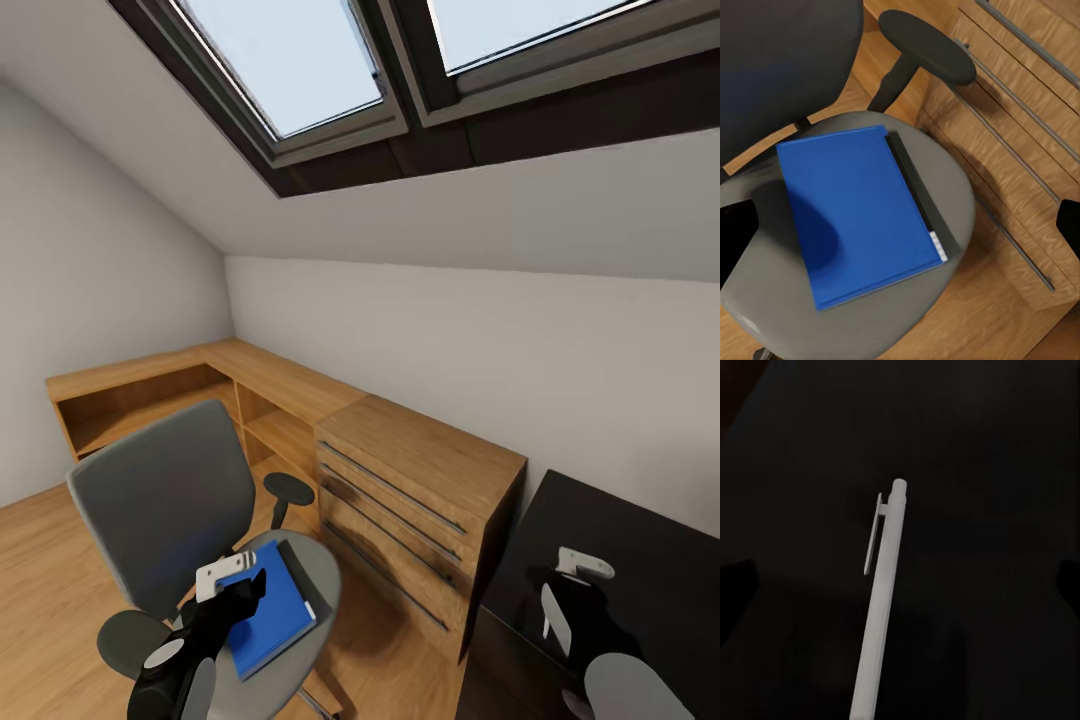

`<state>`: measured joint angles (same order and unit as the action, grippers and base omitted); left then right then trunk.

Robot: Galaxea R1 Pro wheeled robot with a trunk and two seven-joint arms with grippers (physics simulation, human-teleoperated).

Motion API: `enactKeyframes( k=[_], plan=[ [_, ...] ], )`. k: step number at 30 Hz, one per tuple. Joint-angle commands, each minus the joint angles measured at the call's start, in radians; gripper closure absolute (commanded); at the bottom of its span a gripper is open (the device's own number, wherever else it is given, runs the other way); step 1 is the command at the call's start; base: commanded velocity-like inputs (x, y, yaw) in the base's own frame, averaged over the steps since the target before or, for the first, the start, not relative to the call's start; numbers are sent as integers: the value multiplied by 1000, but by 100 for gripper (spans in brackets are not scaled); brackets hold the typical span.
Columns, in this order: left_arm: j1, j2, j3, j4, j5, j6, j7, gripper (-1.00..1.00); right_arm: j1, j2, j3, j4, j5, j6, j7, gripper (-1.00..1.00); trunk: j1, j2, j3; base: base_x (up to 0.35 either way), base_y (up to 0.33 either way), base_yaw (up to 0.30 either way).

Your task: In the bedroom, organize the workspace by keeping the computer under the desk, ensuring the monitor is on the desk, placing the keyboard on the desk next to the monitor, placing the mouse on the desk next to the keyboard, moving the folder from the swivel chair onto the desk next to the mouse, stacking the notebook on top of the folder with the pen on top of the notebook, and positioning the swivel chair next to the desk.

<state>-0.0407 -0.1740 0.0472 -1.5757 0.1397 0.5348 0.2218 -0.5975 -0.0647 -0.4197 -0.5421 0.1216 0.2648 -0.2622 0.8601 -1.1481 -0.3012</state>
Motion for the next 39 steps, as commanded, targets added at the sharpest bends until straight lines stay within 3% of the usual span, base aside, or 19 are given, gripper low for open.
enactKeyframes(
  k=[1,5,8,12,16,19,22,23,28,34,35,39],
  plan=[
    [-1,0,0,-1,11,4,7,-100,-1,1,-3,-9,10,8,1,-100,0,-1,-1,0,0,0],
    [-1,0,0,-1,11,4,7,-100,0,8,-4,-78,10,15,-1,-100,0,-1,-1,0,0,0],
    [-1,0,0,-1,11,4,7,-100,4,31,-5,-173,10,40,-2,-100,0,-1,-1,0,0,0],
    [-1,0,0,-1,11,3,7,-100,37,95,-5,-360,13,129,-3,-100,0,-1,-1,0,0,0],
    [-1,0,0,-1,10,2,7,-100,120,167,-4,-567,14,232,-1,-100,0,-1,-1,0,0,0],
    [-1,0,0,-1,10,2,7,-100,187,205,1,-697,12,286,1,-100,0,-1,-1,0,0,0],
    [-1,1,0,-1,9,2,7,-100,237,231,24,-795,11,323,2,-100,0,-1,-1,0,0,0],
    [-1,1,1,-1,9,2,7,-100,265,239,58,-854,9,355,2,-100,0,-1,-1,0,0,0],
    [-1,1,1,-1,9,3,7,-100,286,239,97,-892,6,383,1,-100,0,-1,-1,0,0,0],
    [-1,2,4,-1,9,3,7,-100,294,239,113,-908,2,396,0,-100,0,-1,-1,0,0,0],
    [-1,5,33,-1,11,4,7,-100,297,239,122,-908,-35,397,-2,-100,0,-1,-1,0,0,221],
    [-1,5,75,-1,14,4,6,-100,297,239,130,-908,-38,396,-3,-100,0,-1,-1,0,0,250]
  ],
)
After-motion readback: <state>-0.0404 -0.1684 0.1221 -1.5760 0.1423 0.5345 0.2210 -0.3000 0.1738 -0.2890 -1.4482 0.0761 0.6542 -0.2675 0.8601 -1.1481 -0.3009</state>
